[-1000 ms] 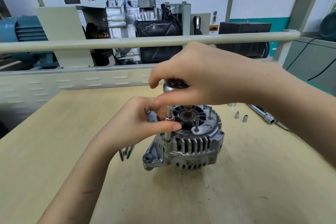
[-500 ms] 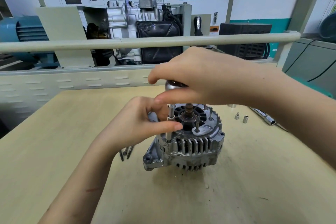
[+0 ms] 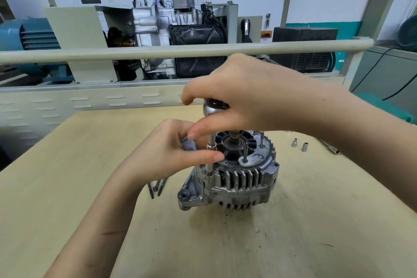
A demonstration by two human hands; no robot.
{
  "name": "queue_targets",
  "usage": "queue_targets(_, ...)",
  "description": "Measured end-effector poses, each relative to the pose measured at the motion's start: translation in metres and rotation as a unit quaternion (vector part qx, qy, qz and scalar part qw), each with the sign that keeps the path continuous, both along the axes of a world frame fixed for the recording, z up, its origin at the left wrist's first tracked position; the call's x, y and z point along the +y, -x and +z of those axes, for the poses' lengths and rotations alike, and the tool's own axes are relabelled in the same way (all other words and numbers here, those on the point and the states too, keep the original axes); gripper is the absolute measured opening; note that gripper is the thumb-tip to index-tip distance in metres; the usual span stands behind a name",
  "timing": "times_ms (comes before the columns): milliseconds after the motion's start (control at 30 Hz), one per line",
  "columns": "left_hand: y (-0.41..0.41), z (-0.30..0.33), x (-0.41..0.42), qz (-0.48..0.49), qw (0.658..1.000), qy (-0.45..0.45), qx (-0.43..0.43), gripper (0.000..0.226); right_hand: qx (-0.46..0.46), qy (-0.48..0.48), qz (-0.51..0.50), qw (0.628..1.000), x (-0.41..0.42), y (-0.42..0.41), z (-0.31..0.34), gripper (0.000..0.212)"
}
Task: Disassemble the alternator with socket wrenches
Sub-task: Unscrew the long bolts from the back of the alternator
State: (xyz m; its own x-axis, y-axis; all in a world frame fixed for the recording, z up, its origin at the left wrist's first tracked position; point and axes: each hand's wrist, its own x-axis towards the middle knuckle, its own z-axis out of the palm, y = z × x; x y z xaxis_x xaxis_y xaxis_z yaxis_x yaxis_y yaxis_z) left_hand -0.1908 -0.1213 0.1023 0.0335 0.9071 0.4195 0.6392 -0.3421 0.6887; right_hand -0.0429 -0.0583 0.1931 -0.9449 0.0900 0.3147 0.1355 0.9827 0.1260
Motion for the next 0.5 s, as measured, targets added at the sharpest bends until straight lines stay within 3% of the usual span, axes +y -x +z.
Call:
queue_targets(233, 0.003, 0.0, 0.002, -0.021, 1.0, 0.002, -0.001, 0.042, -0.037, 0.096, -0.036, 0.994, 0.002, -0.008, 0.006, 0.05)
queue_targets(500, 0.004, 0.004, -0.002, -0.058, 0.997, 0.037, -0.022, 0.025, -0.07, 0.1, -0.005, 0.992, 0.005, -0.012, 0.013, 0.033)
